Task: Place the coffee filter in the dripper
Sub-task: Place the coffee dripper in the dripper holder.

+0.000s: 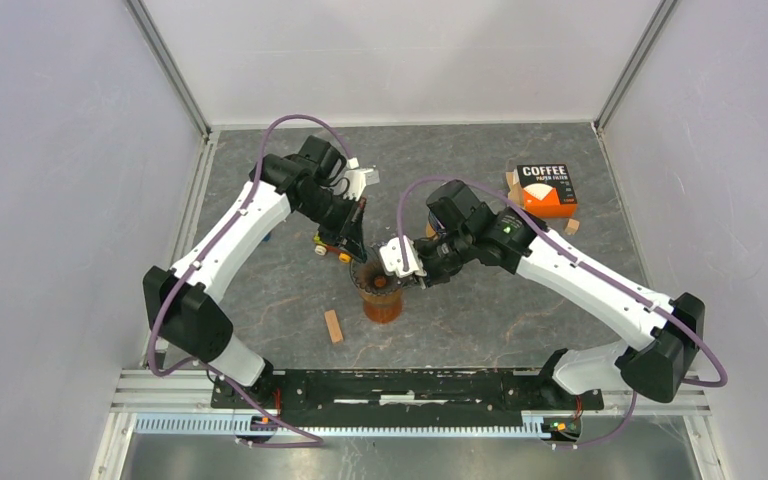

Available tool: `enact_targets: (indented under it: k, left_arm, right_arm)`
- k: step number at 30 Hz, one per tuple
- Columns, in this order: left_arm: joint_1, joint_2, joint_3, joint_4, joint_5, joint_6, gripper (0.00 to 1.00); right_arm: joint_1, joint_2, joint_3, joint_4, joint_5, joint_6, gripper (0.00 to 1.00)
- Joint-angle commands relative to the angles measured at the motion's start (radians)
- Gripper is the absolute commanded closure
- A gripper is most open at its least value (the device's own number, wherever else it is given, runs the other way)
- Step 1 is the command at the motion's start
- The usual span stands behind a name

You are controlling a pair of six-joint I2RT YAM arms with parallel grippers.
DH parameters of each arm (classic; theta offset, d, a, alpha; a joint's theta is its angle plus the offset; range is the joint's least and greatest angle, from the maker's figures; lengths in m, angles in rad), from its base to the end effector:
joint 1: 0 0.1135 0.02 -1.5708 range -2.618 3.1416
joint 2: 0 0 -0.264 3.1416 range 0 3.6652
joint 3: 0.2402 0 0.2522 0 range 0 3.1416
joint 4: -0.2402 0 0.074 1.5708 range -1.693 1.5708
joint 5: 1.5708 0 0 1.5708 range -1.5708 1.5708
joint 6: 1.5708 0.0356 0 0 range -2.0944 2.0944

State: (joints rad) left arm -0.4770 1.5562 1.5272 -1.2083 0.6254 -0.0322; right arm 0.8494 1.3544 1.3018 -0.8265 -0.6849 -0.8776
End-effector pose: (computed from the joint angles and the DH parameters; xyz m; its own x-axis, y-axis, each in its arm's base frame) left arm 0.2538 -0.1546 0.3331 -0.8565 0.4132 -0.3094 0.5152 0.6459 -0.5634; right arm 0.1653 0.2220 0.3402 0.3273 -0.5299 -0.7823 -0.9331 -0.3116 -0.1793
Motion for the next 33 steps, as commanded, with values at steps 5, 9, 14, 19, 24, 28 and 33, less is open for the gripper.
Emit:
enact_targets:
  k: [5,9,14,19,24,28,33]
  left_arm:
    - [0.006,0.000,-0.043,0.071,0.024,-0.007,0.98]
    - [0.006,-0.008,-0.078,0.092,0.003,0.004,0.98]
    - [0.005,-0.028,-0.127,0.134,-0.029,0.012,0.98]
    - [0.002,-0.041,-0.147,0.153,-0.055,0.021,0.98]
    - [-0.006,-0.050,-0.170,0.168,-0.079,0.023,0.98]
    - [-0.006,-0.042,-0.159,0.165,-0.075,0.020,0.98]
    - [-0.007,-0.017,-0.137,0.147,-0.079,0.020,0.98]
  right_arm:
    - [0.006,0.007,-0.011,0.014,0.028,-0.020,0.90]
    - [0.009,0.008,-0.031,0.019,0.033,-0.019,0.95]
    - [0.019,0.001,-0.067,0.041,0.061,-0.016,1.00]
    - [0.036,0.000,-0.113,0.050,0.084,-0.025,1.00]
    - [0.047,0.007,-0.134,0.074,0.128,-0.007,1.00]
    - [0.047,0.019,-0.151,0.076,0.134,-0.006,1.00]
    - [0.046,0.004,-0.200,0.108,0.140,-0.003,1.00]
